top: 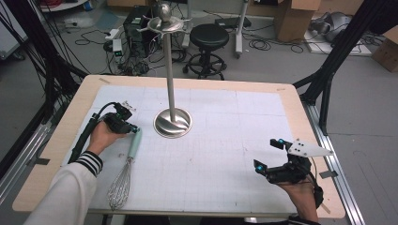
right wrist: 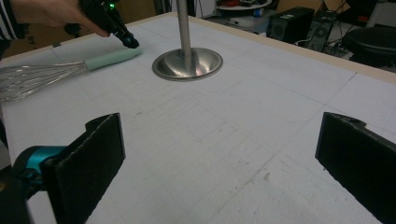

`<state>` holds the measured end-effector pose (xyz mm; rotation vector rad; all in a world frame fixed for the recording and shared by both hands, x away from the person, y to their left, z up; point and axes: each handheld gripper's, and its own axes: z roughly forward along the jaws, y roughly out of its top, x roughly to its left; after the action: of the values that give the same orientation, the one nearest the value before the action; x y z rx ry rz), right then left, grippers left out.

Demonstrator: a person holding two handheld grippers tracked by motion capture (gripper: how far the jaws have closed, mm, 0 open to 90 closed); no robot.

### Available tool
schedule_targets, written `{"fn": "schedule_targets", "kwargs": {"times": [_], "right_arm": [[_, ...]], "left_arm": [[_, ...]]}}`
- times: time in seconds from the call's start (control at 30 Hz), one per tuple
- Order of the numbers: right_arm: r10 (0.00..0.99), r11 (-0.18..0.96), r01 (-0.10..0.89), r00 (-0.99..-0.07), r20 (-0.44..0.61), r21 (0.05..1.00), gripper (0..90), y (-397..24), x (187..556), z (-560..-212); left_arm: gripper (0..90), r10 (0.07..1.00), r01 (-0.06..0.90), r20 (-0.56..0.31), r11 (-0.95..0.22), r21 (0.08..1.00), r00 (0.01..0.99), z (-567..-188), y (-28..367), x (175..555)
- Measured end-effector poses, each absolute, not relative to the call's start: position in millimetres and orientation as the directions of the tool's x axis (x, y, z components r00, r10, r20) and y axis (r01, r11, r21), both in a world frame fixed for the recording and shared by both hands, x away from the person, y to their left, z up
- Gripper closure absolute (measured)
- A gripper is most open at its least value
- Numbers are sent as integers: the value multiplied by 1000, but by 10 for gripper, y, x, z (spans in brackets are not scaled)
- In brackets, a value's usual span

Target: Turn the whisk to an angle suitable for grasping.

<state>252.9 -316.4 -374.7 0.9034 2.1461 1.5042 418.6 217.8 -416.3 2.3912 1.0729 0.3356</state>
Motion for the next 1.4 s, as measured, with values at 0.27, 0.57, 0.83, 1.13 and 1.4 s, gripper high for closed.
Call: {"fn": "schedule_targets", "kwargs": {"times": [0.27, 0.57, 0.83, 1.13, 1.4], "right_arm": [[682, 225, 293, -729, 65, 929, 5, -3162, 2529, -3745], [683, 226, 294, -728, 65, 929, 5, -3168, 2528, -3742], [680, 228, 292, -731, 64, 929, 5, -3164, 2529, -3742], [682, 224, 291, -729, 64, 930, 5, -3178, 2525, -3733], [682, 224, 291, -728, 63, 930, 5, -3175, 2524, -3733]], "left_arm": [[900, 735, 621, 6, -576, 531, 678, -4165, 2127, 4184], [900, 711, 598, 18, -604, 528, 703, -4146, 2051, 4172], [900, 670, 562, 23, -641, 523, 742, -4144, 1885, 4162], [900, 625, 532, 22, -681, 503, 780, -4130, 1721, 4142], [900, 579, 496, 17, -712, 496, 815, -4133, 1569, 4106]]}}
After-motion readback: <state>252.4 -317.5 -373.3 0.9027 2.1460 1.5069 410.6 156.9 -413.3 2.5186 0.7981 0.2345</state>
